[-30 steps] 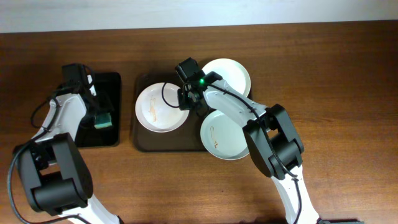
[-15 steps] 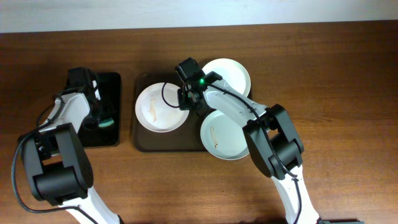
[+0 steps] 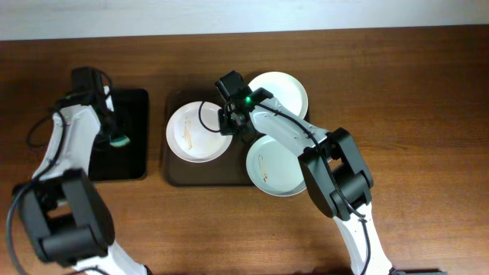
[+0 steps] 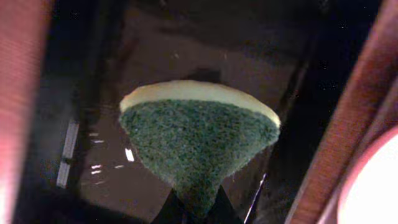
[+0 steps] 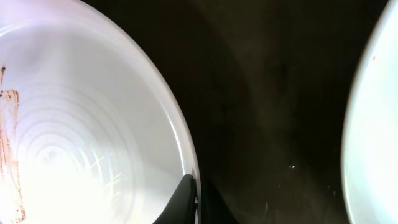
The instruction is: Clean dirty plates on tray and stack at the side
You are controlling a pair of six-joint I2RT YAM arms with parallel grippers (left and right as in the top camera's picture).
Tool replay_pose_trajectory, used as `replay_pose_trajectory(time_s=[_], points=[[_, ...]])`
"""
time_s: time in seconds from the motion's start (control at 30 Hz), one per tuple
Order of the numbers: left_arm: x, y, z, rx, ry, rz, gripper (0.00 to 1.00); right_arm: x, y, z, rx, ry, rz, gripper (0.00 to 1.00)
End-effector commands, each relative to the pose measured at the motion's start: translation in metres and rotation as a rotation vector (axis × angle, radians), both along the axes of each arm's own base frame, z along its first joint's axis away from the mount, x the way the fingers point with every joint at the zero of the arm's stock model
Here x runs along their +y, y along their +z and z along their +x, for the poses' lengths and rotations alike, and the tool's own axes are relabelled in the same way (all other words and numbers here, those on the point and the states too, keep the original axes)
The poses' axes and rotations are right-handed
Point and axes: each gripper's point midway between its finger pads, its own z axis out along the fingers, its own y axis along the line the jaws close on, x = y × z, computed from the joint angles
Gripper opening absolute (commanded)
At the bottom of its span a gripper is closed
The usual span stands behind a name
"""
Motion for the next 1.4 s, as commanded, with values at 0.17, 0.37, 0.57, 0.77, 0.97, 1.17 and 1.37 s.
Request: replay_pose_trajectory(time_s=[0.17, 0.37, 0.57, 0.77, 0.97, 1.17, 1.37], points=[[0.011, 0.043, 0.000, -0.044, -0.141, 0.128, 0.01, -0.007, -0.025, -0.015, 0.052, 0.006, -0.058, 0.04], [0.011, 0.041, 0.000, -0.044, -0.150, 0.131, 0.01, -0.006, -0.025, -0.015, 0.052, 0.006, -0.058, 0.04], [0.011, 0.040, 0.000, -0.048, -0.098, 0.112, 0.01, -0.006, -0.025, -0.015, 0.052, 0.006, -0.057, 0.04], [-0.023, 0.035, -0.001, -0.065, -0.138, -0.077, 0.01, -0.006, -0.025, -0.015, 0.054, 0.008, -0.053, 0.04], [-0.049, 0.041, 0.004, -0.113, -0.198, -0.215, 0.01, -0.005, -0.025, -0.016, 0.059, 0.010, -0.049, 0.04], [-0.092, 0.048, 0.010, -0.143, -0.290, -0.323, 0.01, 0.006, -0.022, -0.021, 0.102, 0.034, 0.035, 0.04], [-0.135, 0.039, 0.017, -0.121, -0.318, -0.285, 0.01, 0.013, -0.012, -0.025, 0.199, 0.057, 0.206, 0.04]])
